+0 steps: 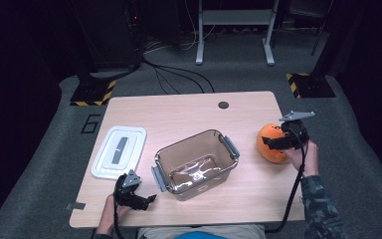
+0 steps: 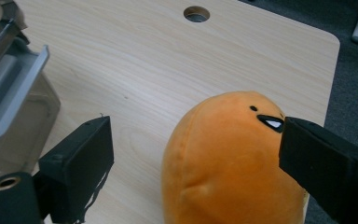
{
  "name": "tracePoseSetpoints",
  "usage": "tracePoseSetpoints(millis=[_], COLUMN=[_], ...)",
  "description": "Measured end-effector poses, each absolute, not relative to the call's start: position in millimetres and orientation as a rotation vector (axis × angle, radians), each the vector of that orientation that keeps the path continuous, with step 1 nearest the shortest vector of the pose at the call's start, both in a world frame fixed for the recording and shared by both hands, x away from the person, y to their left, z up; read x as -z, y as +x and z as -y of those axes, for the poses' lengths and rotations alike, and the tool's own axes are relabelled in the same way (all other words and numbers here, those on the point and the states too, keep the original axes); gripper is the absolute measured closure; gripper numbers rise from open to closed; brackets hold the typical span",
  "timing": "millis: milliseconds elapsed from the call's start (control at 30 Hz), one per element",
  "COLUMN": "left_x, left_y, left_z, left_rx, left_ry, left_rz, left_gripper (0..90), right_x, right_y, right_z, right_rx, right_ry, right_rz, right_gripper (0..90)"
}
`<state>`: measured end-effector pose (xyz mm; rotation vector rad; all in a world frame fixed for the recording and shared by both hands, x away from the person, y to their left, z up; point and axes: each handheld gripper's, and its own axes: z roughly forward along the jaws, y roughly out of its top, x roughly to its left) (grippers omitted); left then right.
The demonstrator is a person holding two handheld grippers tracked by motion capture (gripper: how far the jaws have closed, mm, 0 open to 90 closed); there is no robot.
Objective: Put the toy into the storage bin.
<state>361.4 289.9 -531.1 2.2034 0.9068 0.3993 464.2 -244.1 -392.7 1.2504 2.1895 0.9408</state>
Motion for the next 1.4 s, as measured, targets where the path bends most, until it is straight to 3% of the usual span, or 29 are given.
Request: tracePoseSetpoints(millis=[433,733,833,1167,1400], left_x=[530.2,530.2,530.2,530.3,531.2], left_y=[361.1,361.2,361.2,361.1,361.1], left_z=[-290.3,-290.3,-290.3,-290.2,-289.5], left_rx=[-0.389,-0.388,-0.388,-0.387,-0.4], left_ry=[2.212,2.212,2.212,2.211,2.198], left_rz=[-0.901,-0.901,-0.901,-0.903,-0.906], left_gripper=[1.5,1.5,1.5,1.5,1.5], right_x=[408.1,425.4,431.6,437.5,440.0], right_y=[492.9,506.1,509.2,510.0,511.7], right_z=[262.1,274.2,278.5,274.8,265.5], right_rx=[-0.902,-0.888,-0.888,-0.859,-0.776], right_ry=[1.386,1.485,1.504,1.54,1.532], right_rz=[-2.199,-2.237,-2.261,-2.275,-2.301], right_gripper=[0.1,0.0,12.4,41.9,54.5])
